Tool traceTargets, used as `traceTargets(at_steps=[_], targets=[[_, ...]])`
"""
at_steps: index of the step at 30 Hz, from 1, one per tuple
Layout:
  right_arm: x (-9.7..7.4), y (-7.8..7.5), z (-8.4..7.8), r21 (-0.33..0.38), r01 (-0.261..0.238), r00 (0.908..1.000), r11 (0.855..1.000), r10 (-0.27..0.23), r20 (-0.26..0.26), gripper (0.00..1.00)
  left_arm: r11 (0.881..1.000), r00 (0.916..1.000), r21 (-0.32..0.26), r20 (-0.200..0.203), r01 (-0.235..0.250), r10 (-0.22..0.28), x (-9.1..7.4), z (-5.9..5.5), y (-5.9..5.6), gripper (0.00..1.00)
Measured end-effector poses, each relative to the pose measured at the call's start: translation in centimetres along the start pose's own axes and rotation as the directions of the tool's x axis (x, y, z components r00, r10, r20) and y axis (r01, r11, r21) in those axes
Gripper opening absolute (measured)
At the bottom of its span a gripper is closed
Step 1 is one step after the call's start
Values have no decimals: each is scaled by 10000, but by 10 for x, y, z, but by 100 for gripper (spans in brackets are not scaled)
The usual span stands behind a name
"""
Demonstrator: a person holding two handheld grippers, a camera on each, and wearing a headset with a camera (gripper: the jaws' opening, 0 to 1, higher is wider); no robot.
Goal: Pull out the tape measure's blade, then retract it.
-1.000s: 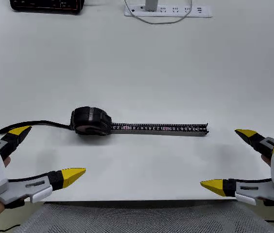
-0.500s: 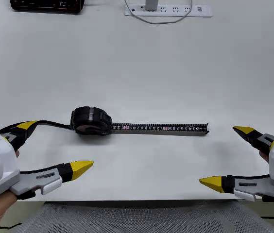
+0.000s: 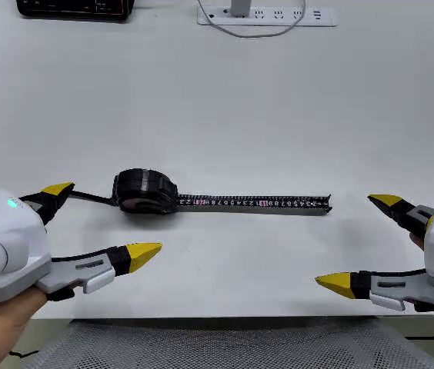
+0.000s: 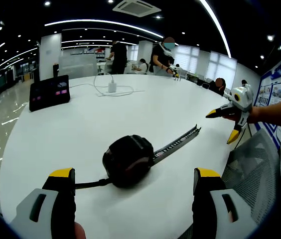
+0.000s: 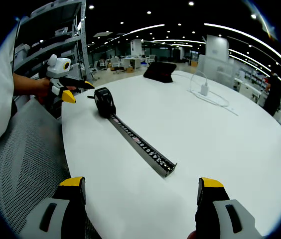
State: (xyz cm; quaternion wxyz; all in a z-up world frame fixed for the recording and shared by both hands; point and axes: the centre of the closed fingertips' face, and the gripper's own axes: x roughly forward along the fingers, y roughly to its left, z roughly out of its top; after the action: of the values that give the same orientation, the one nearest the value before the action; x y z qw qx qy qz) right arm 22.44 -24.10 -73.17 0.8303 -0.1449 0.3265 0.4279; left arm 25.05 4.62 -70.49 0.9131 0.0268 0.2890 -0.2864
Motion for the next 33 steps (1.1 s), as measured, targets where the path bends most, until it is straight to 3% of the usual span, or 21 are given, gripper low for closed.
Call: traceTargets(at_steps=[14, 24, 33], targets=[[2, -11, 7, -210, 65, 10000, 9998, -64, 48, 91, 9994, 9999, -337, -118, 34, -38, 18, -4, -9, 96], [4, -11, 11, -260, 59, 10000, 9996, -58, 68, 91, 9973, 10000, -723, -25, 88, -90, 26, -4, -16, 96], [5, -13, 13, -254, 66, 9999, 9997, -64, 84, 91, 9953, 10000, -960, -21, -97, 95, 32, -3, -15, 95]])
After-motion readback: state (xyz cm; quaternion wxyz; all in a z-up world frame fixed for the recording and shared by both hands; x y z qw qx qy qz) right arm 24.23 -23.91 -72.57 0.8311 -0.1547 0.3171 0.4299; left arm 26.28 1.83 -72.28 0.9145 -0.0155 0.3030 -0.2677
